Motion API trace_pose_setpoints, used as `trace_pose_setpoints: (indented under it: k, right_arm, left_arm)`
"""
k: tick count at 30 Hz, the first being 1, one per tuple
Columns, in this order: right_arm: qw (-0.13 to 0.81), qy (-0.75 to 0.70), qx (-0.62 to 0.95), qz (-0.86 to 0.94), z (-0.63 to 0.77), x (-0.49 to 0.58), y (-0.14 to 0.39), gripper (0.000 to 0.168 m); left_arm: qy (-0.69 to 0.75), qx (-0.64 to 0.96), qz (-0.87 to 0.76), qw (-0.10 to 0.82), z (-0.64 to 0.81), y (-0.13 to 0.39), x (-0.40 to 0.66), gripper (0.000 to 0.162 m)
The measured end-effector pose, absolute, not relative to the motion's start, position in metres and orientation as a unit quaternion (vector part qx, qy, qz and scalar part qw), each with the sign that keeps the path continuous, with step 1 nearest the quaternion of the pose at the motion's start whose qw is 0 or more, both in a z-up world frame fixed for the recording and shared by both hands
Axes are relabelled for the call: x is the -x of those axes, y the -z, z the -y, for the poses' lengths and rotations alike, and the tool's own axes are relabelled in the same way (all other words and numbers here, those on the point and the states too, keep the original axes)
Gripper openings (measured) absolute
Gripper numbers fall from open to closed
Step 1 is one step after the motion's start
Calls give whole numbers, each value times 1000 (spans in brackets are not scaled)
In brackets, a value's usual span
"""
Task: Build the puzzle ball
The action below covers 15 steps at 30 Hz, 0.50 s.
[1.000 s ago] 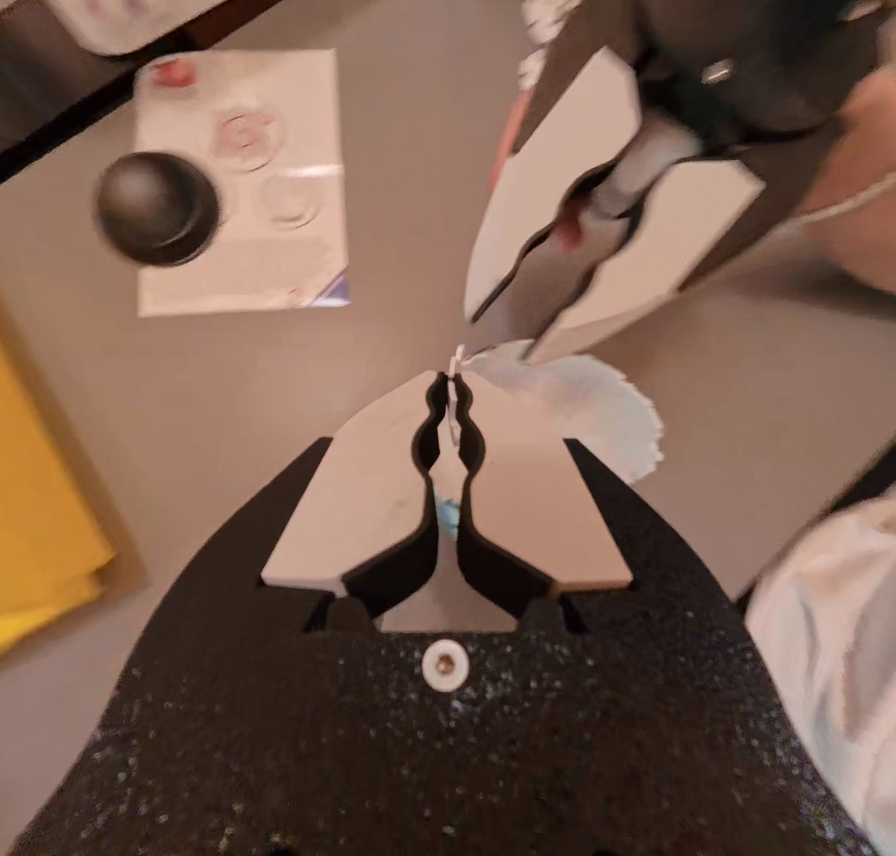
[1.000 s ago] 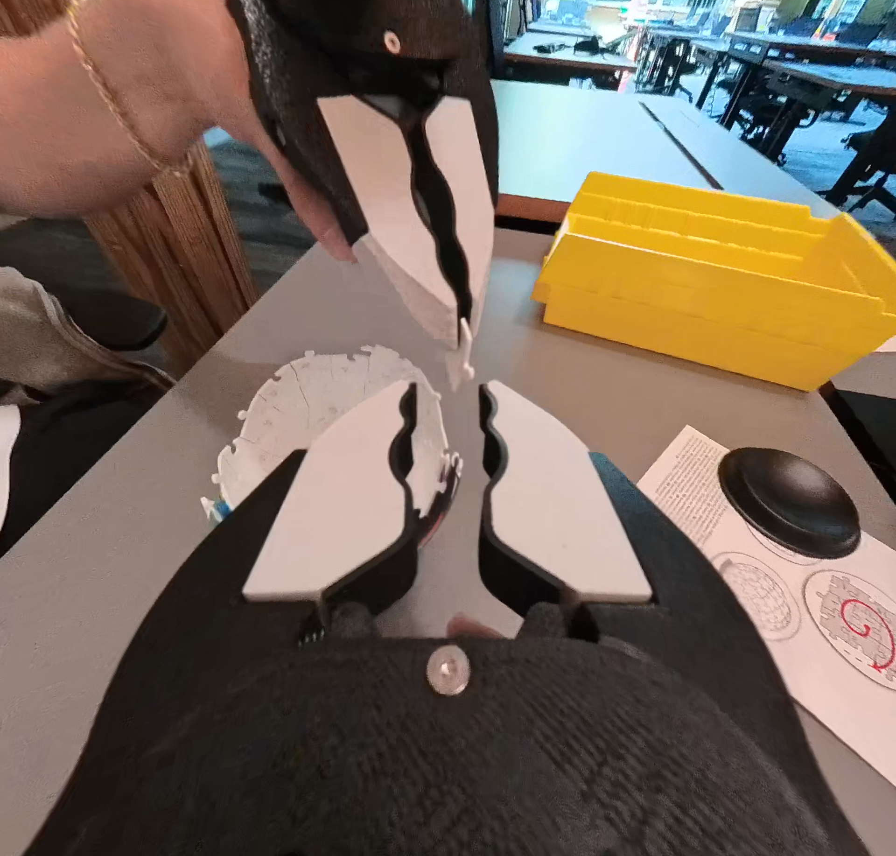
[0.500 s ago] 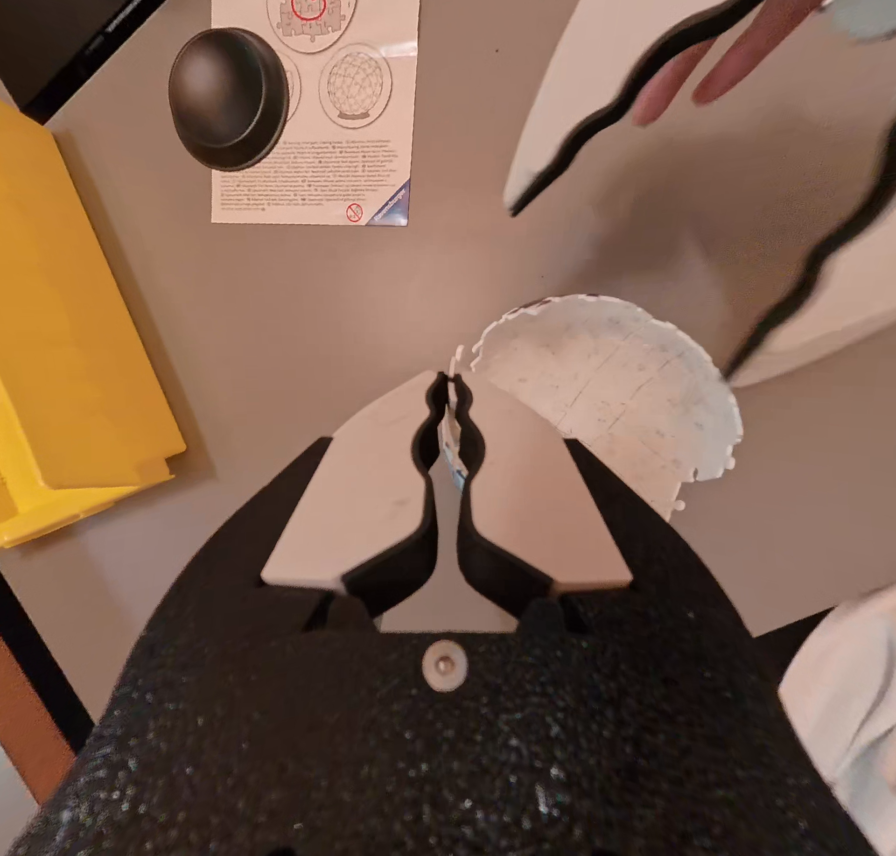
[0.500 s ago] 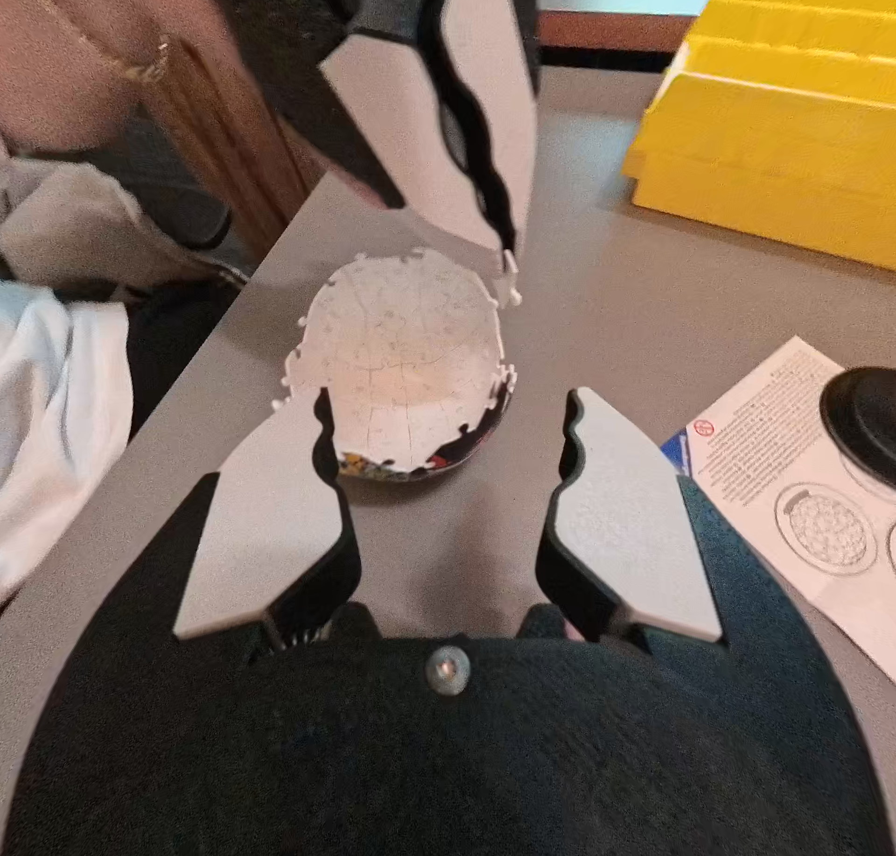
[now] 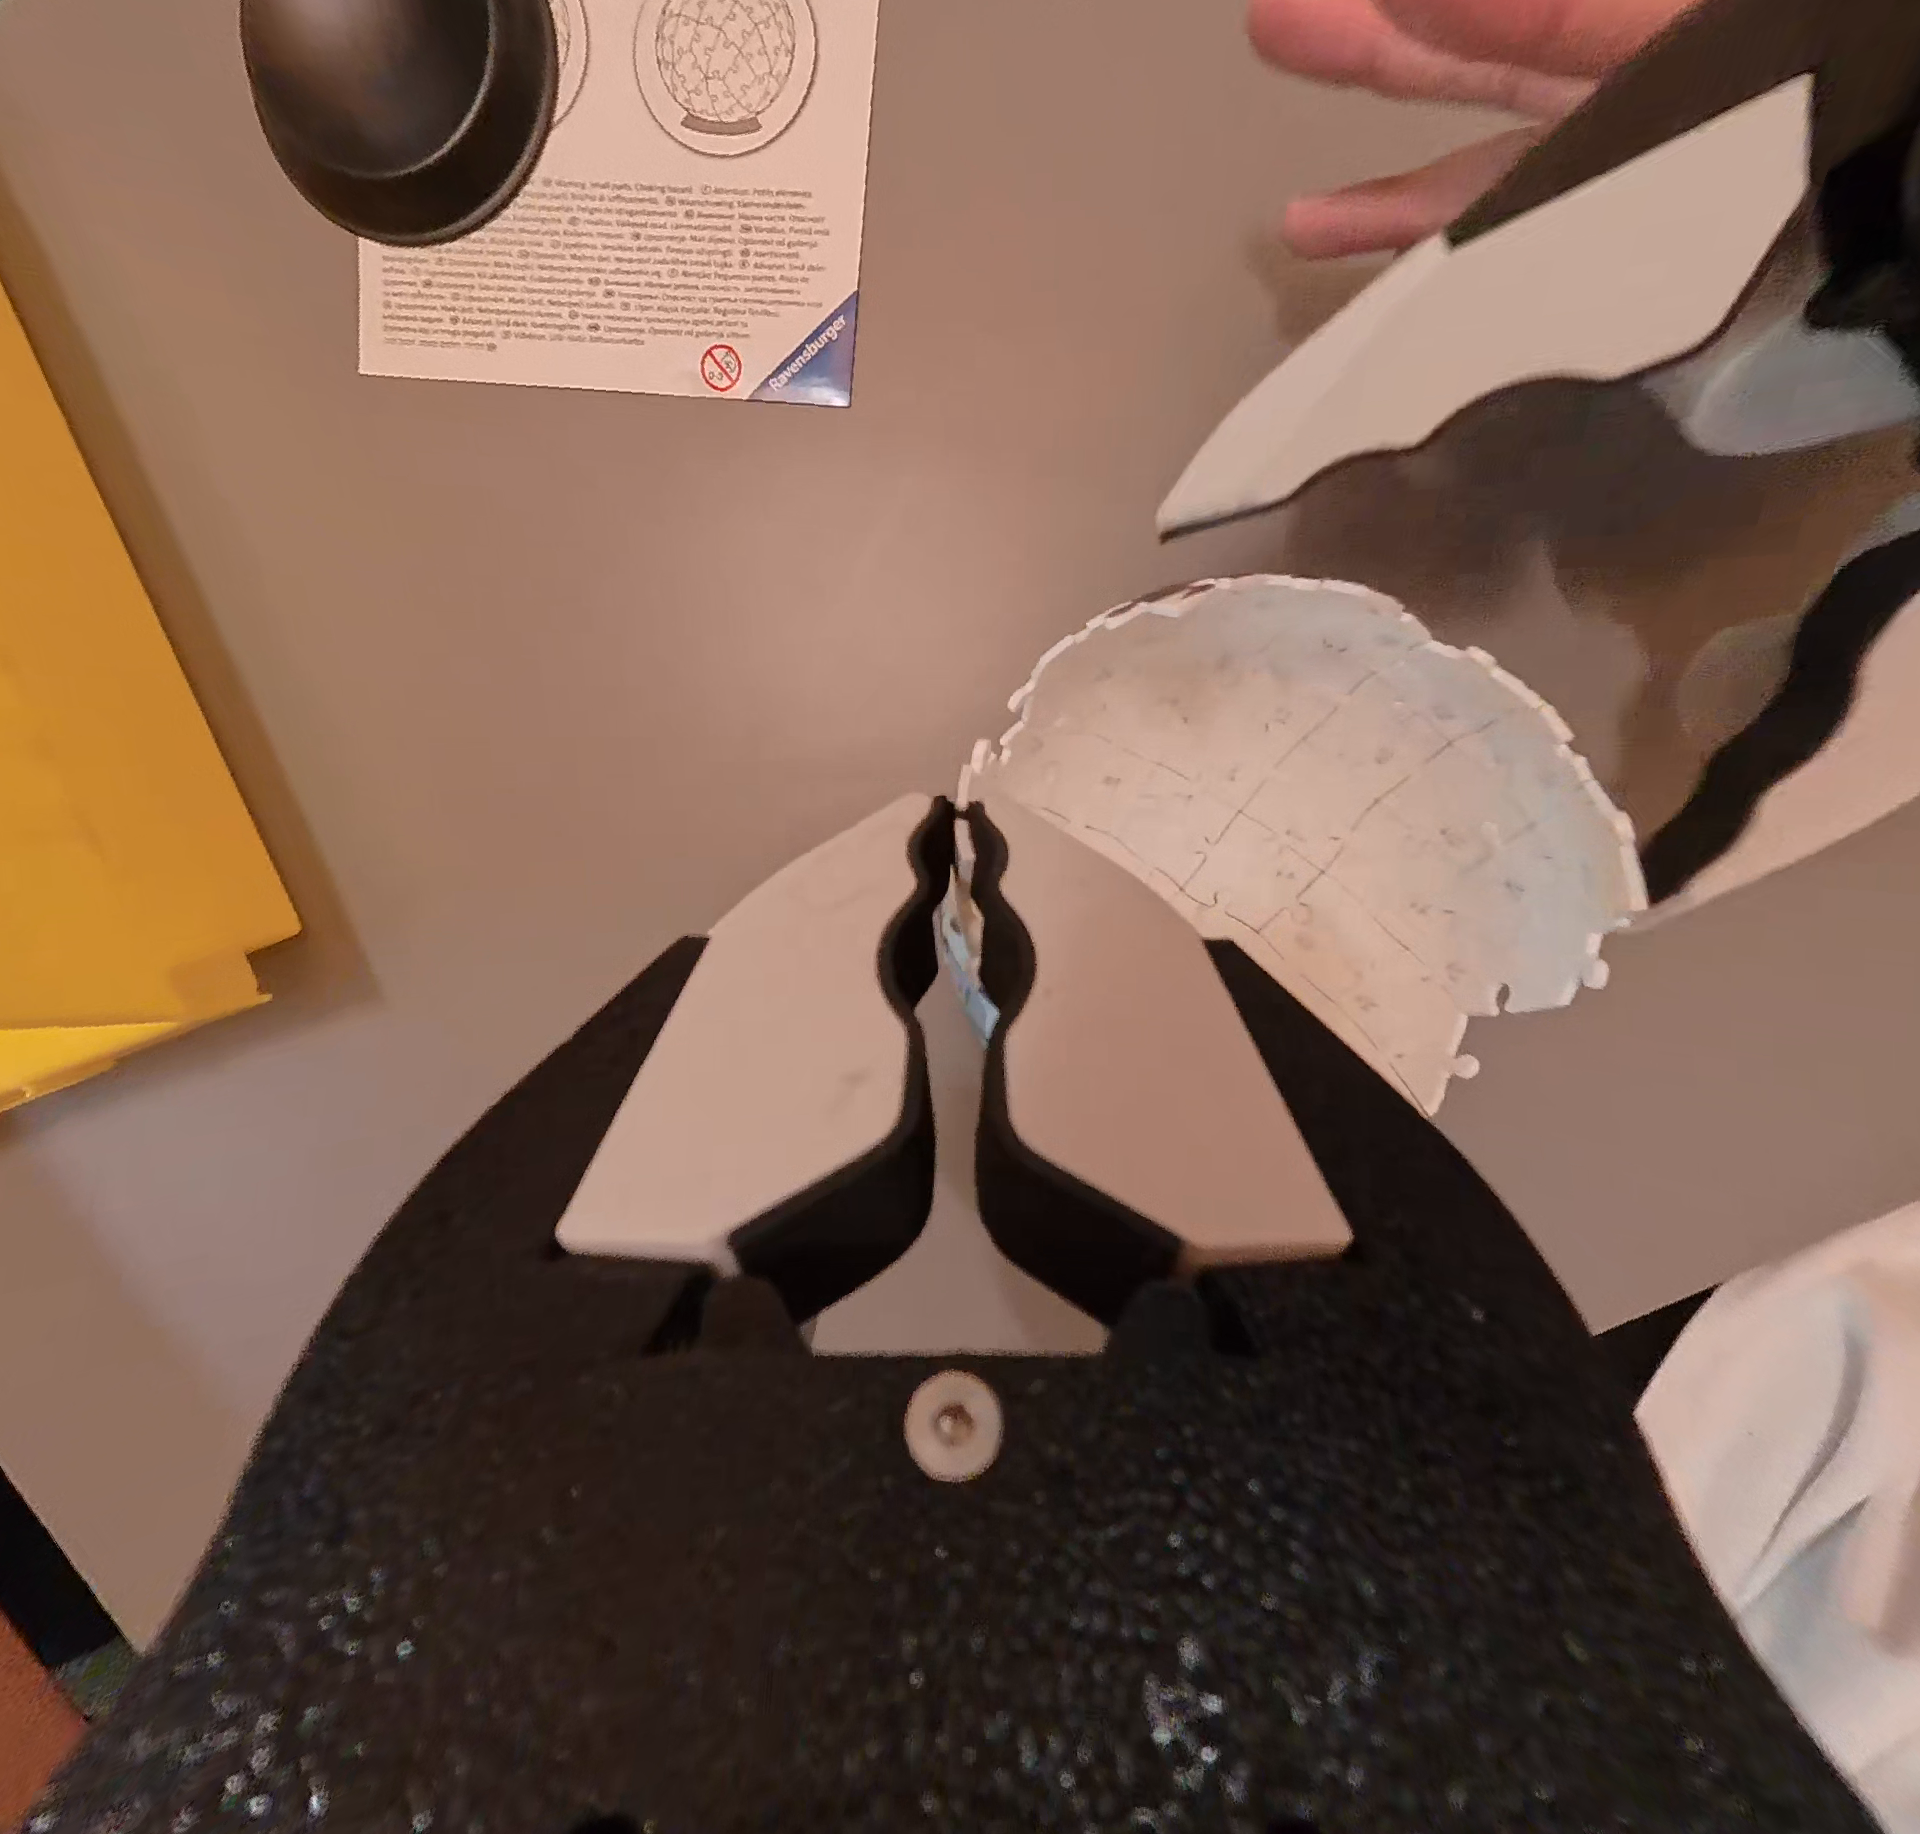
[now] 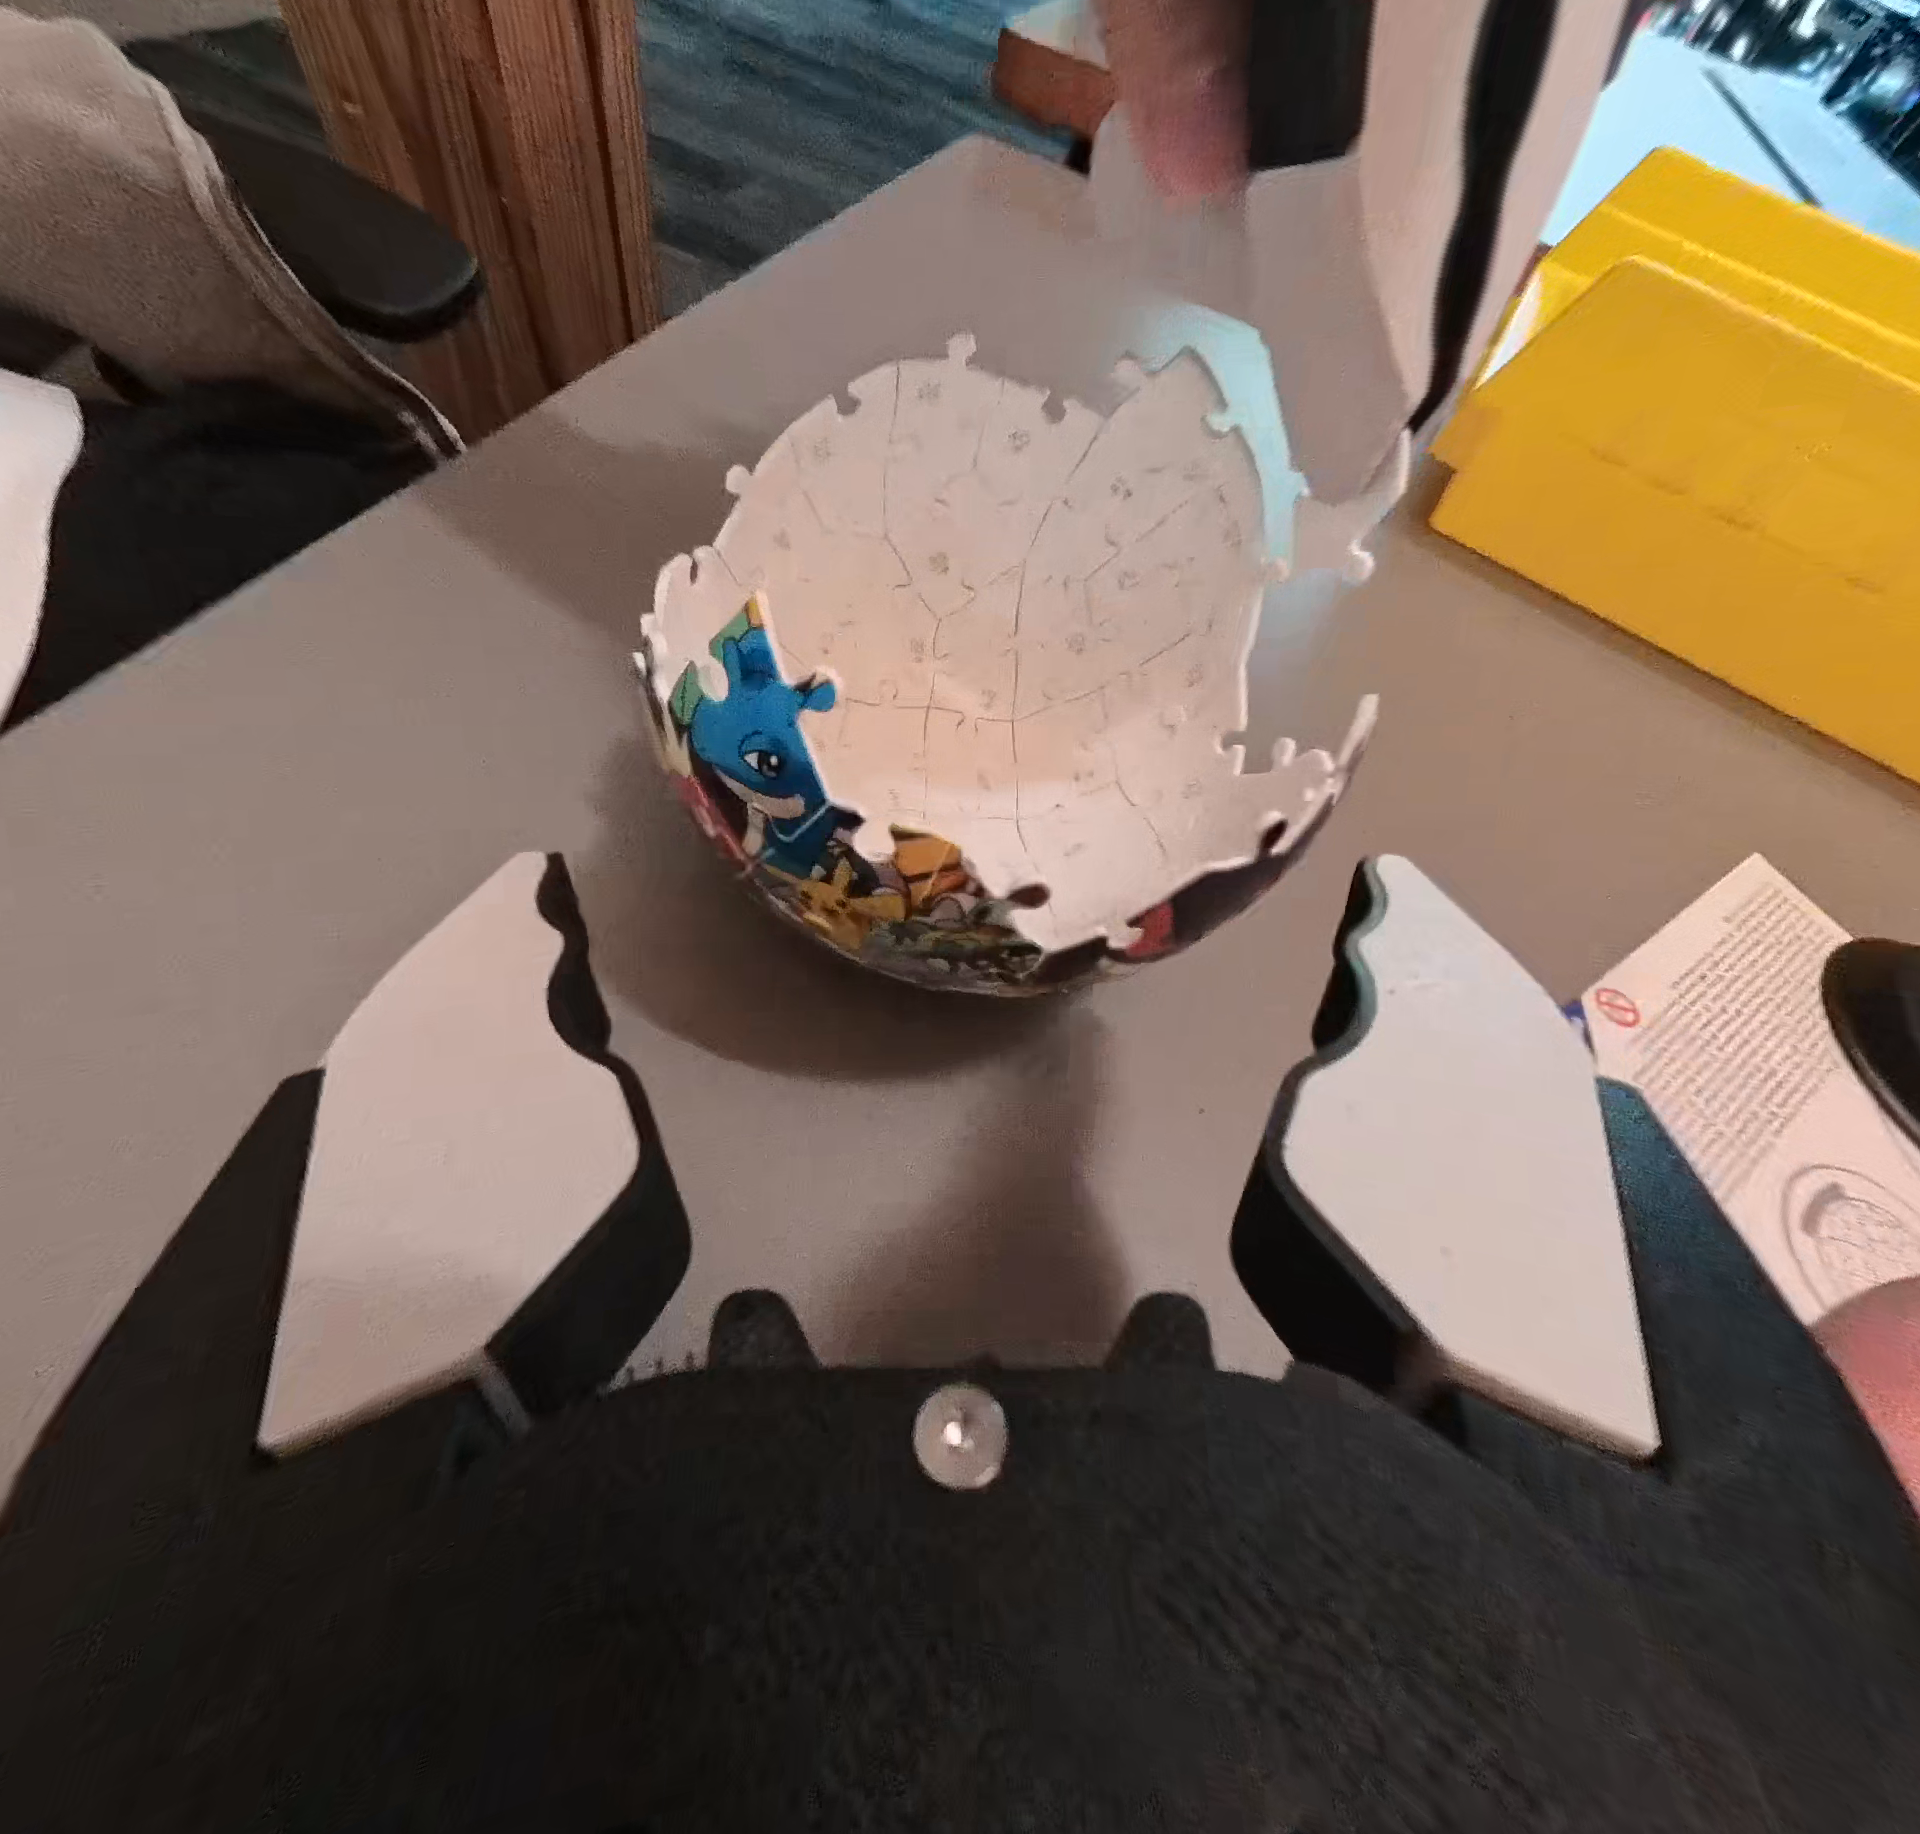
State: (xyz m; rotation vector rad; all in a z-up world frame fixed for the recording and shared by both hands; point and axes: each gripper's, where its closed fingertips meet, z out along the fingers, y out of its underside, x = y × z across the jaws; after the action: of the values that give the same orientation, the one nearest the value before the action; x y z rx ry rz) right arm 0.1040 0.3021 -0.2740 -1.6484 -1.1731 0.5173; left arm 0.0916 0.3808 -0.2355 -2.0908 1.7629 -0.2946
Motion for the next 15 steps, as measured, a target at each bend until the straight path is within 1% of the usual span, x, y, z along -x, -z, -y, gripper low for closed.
trace_pose_setpoints:
  k: [2,3,6,10,15]
  right_arm:
    - [502,-182,687,492,-309,-102,284,120]
    - [507,-167,689,490,-313,-102,285,120]
    - [530,-139,676,492,-318,-98,282,122]
    - [547,-63,661,510,-325,-96,287,128]
    - [580,-37,637,506,-325,-85,280,126]
  left_arm:
    - [105,748,-627,192,-382,237,-92,2]
    - [106,749,-624,193,-383,237,-92,2]
    - [103,755,-619,191,-387,239,-90,2]
    - [99,760,-615,185,-389,241,-87,2]
    - [99,765,-610,182,-387,243,-82,2]
